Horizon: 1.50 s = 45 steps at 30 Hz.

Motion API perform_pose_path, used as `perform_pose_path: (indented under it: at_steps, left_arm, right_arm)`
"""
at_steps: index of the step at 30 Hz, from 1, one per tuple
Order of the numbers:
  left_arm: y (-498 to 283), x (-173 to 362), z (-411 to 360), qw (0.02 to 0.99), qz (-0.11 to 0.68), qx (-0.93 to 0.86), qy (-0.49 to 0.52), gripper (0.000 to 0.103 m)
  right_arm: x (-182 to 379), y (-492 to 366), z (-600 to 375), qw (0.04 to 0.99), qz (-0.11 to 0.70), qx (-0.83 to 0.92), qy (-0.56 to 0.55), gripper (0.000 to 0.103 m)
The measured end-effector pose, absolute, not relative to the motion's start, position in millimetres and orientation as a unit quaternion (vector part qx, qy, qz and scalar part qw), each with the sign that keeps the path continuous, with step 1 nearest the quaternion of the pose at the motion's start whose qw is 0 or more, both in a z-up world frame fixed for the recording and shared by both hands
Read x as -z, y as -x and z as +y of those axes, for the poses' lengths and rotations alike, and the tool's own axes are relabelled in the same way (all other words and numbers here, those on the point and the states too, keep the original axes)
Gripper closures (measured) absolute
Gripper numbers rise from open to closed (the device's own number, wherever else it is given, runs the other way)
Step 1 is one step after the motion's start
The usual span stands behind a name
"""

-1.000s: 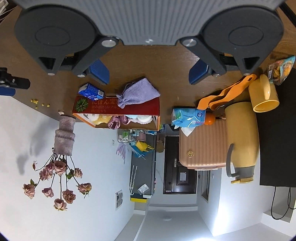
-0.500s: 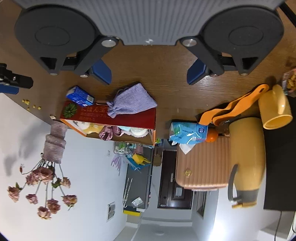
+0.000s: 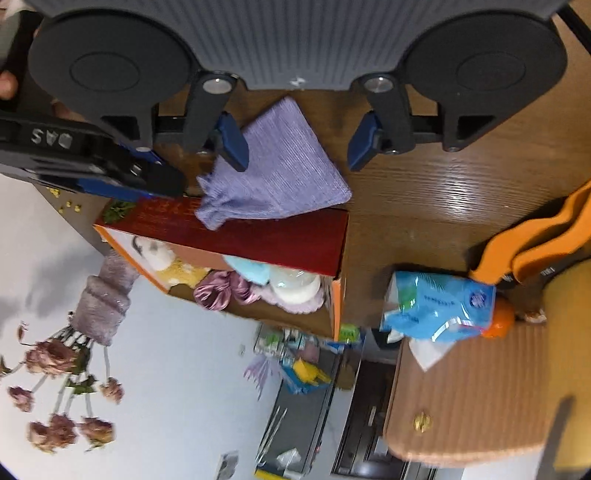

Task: Organize soft objects
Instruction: 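Move both tools to the lavender pouch and close them on it, then lift the lavender pouch with both tools and carry it over the box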

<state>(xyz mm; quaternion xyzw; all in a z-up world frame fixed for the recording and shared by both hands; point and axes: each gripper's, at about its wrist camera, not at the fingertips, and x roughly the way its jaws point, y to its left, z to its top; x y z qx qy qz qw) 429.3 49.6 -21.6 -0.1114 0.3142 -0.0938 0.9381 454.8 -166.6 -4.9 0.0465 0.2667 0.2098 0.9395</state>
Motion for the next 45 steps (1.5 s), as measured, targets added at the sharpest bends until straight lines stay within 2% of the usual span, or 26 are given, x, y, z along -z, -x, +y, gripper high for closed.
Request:
perform_pose_path:
  at_steps: [4,6,8,9,11,14,17,22,34,45]
  left_arm:
    - [-448.6,35.3,65.3,0.925,0.318,0.114,0.174,0.045]
    - [-451.5,41.3,71.0,0.916,0.322,0.128,0.201,0.048]
    - [-451.5,45.2,72.1,0.912,0.322,0.141,0.212,0.058]
    - [-451.8,47.2,71.8,0.910,0.324,0.146,0.216,0.060]
    - [-453.2,49.9,69.5,0.907,0.328,0.148,0.217,0.077]
    - [-450.0,50.1,65.9,0.907,0.325,0.166,0.211,0.087]
    - [-438.2,44.6,59.0,0.907,0.326,0.175,0.199,0.089]
    - [-375.5,24.3,32.2,0.919,0.303,0.201,0.154,0.089]
    - [-274.8,33.3,-45.4,0.901,0.340,0.247,0.103,0.094]
    - [-241.4,33.0,-59.9,0.914,0.330,0.226,0.065,0.096]
  right_arm:
    - [20.1,-497.4,-152.4,0.929,0.295,-0.215,-0.062,0.033]
    - [31.0,-512.7,-150.9,0.920,0.308,-0.227,-0.083,0.047]
    - [40.2,-520.0,-152.6,0.910,0.320,-0.239,-0.107,0.058]
    - [43.5,-522.0,-152.6,0.907,0.324,-0.245,-0.113,0.060]
    - [47.3,-521.0,-154.7,0.904,0.329,-0.248,-0.116,0.064]
    - [45.6,-515.7,-160.1,0.905,0.329,-0.240,-0.120,0.069]
    - [37.1,-499.6,-162.9,0.910,0.326,-0.234,-0.106,0.070]
    - [19.8,-426.9,-186.5,0.923,0.296,-0.229,-0.093,0.070]
    - [31.3,-273.9,-259.7,0.939,0.286,-0.147,-0.121,0.070]
    - [34.7,-234.6,-270.6,0.944,0.282,-0.133,-0.109,0.064]
